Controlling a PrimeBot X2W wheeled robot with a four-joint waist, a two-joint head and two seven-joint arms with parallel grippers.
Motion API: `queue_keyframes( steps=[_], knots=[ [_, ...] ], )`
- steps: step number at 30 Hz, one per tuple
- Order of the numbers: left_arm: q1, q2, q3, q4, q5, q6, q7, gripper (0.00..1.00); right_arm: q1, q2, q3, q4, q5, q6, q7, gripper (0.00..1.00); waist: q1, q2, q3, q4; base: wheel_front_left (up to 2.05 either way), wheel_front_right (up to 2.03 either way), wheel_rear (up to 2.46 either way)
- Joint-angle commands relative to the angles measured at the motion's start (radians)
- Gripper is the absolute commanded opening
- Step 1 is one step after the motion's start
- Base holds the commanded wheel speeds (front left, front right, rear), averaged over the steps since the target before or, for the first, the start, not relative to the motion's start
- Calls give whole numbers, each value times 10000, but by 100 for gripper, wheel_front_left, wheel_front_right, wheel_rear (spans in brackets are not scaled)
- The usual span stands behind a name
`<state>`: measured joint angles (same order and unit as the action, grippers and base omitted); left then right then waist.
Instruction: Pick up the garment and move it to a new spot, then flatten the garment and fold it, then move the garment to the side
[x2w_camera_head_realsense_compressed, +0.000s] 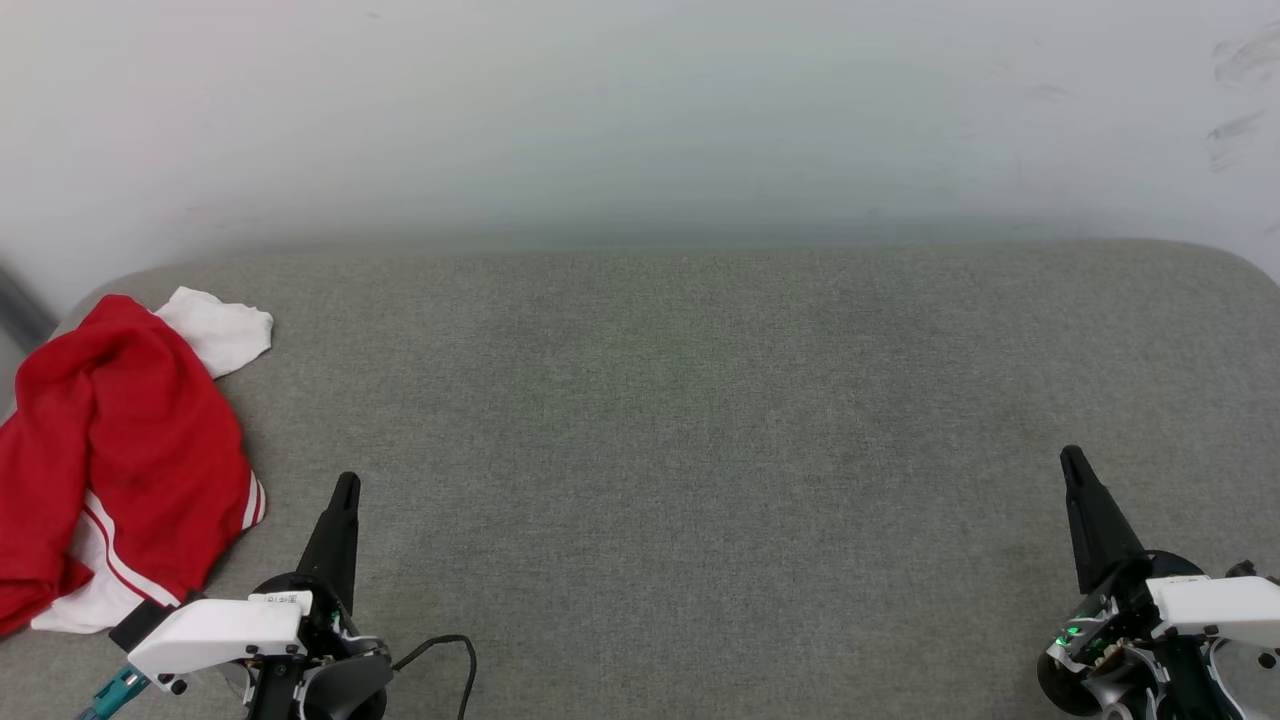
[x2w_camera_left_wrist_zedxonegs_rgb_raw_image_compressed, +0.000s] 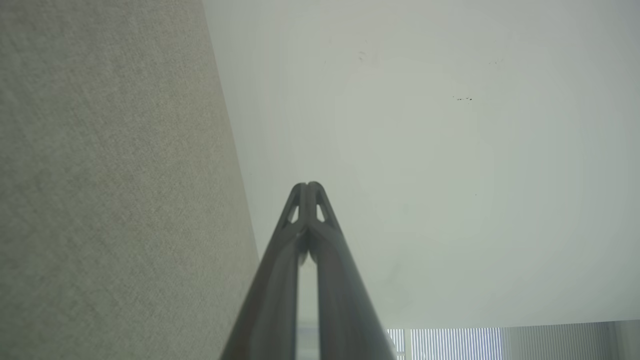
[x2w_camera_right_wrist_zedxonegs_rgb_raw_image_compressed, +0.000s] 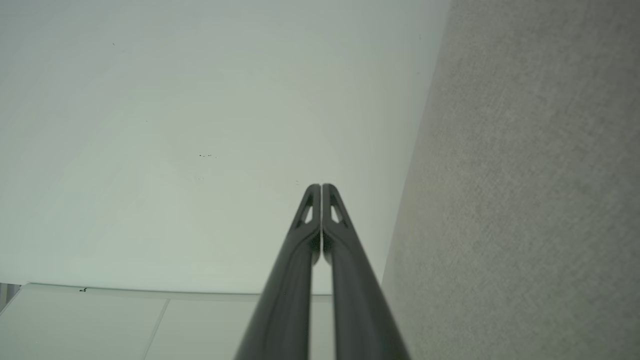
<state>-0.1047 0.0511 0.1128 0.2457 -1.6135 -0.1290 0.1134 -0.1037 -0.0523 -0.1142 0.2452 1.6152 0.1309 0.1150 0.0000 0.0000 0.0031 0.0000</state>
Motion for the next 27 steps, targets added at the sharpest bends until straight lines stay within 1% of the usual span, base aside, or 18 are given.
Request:
queue_keyframes(
  steps=[1,27],
  knots=[
    [-80,-9,24,3,15,-34,35,0,-104,47,11,16,-45,-3,6,0,0,0,0,0,0,0,0],
    [-80,-9,21,2,14,-34,33,0,-104,47,11,16,-45,-3,6,0,0,0,0,0,0,0,0]
  ],
)
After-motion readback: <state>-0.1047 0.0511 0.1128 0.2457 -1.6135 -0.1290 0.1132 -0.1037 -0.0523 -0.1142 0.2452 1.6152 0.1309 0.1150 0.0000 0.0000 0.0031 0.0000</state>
